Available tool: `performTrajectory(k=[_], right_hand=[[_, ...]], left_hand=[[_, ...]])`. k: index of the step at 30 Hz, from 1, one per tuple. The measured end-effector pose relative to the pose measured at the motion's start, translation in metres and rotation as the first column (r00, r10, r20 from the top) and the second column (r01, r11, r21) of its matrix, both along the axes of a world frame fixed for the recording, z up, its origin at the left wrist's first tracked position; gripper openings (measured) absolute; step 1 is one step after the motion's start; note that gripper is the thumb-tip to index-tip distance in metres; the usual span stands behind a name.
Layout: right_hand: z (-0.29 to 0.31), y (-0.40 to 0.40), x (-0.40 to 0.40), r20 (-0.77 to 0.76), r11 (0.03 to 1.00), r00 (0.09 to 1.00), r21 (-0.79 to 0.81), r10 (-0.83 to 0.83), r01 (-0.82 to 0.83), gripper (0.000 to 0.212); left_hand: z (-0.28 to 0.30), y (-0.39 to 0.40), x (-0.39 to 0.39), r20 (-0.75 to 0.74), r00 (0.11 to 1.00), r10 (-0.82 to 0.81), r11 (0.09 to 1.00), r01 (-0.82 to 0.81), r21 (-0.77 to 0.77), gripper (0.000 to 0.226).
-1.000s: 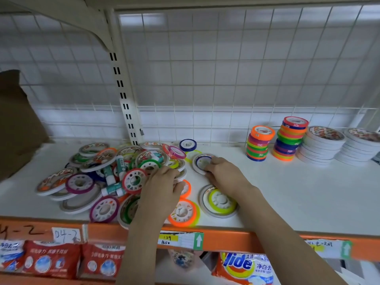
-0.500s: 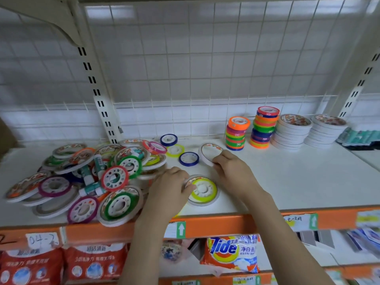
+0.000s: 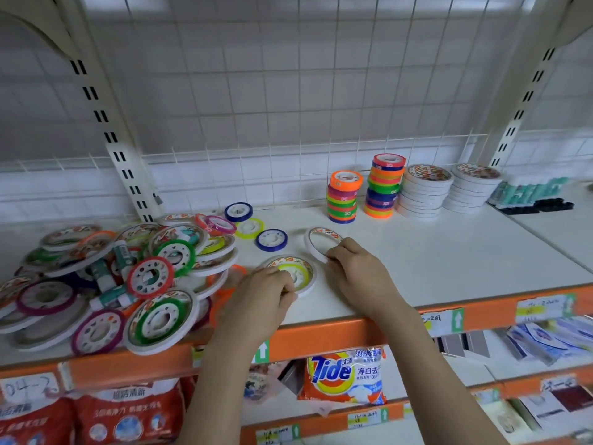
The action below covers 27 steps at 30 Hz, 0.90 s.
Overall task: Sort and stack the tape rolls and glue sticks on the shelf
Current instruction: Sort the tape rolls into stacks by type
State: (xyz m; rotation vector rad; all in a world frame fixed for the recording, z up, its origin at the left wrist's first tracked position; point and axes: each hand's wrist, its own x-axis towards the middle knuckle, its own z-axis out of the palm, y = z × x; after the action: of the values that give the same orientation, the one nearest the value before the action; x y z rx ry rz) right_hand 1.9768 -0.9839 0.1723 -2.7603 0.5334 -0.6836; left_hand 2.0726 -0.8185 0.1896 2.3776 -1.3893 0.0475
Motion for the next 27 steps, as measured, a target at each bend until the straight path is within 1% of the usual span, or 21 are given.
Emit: performTrajectory(k=[3, 7, 10, 11, 13, 15, 18, 20, 23, 27], right_hand=[[0.002, -0.003, -0.003, 0.021, 1.0, 1.0, -0.008, -0.014, 0.014, 0.025], [0.01, -0.01, -0.006, 0.068, 0.999, 0.997, -0.028, -0.025, 0.027, 0.024], [0.017, -0.018, -0.006, 0.122, 0.998, 0.992, -0.059, -0.029, 0.036, 0.019], [0.019, -0.021, -0.005, 0.138, 0.997, 0.99, -0.069, -0.029, 0.039, 0.018], [0.023, -0.026, -0.003, 0.164, 0.995, 0.986, -0.089, -0.02, 0.035, 0.018], [0.027, -0.031, -0.002, 0.187, 0.994, 0.982, -0.111, -0.001, 0.022, 0.02], [0.032, -0.037, -0.004, 0.222, 0.993, 0.975, -0.12, 0.01, 0.017, 0.026], [0.034, -0.043, -0.008, 0.244, 0.991, 0.97, -0.129, 0.012, 0.02, 0.025], [0.036, -0.06, -0.016, 0.272, 0.992, 0.962, -0.124, 0.004, 0.031, 0.023], [0.041, -0.09, -0.035, 0.315, 0.989, 0.949, -0.138, -0.007, 0.053, 0.022]], left_hand=[[0.0, -0.003, 0.003, 0.011, 1.0, 0.02, 0.999, -0.02, -0.026, 0.011], [0.007, -0.009, 0.007, -0.024, 0.999, 0.048, 0.997, -0.05, -0.058, 0.009], [0.016, -0.017, 0.008, -0.057, 0.998, 0.039, 0.993, -0.045, -0.105, 0.022], [0.018, -0.02, 0.009, -0.038, 0.999, 0.031, 0.993, -0.035, -0.113, 0.026], [0.024, -0.026, 0.009, 0.022, 0.999, 0.023, 0.997, -0.021, -0.077, 0.031], [0.027, -0.032, 0.01, 0.049, 0.999, 0.015, 0.998, -0.013, -0.056, 0.034], [0.031, -0.041, 0.01, 0.014, 1.0, 0.016, 0.992, -0.014, -0.125, 0.032], [0.034, -0.05, 0.008, 0.017, 0.999, 0.03, 0.986, -0.027, -0.167, 0.031], [0.038, -0.066, 0.002, 0.041, 0.998, 0.047, 0.972, -0.036, -0.233, 0.029], [0.043, -0.094, -0.012, 0.133, 0.991, 0.0, 0.947, 0.043, -0.32, 0.032]])
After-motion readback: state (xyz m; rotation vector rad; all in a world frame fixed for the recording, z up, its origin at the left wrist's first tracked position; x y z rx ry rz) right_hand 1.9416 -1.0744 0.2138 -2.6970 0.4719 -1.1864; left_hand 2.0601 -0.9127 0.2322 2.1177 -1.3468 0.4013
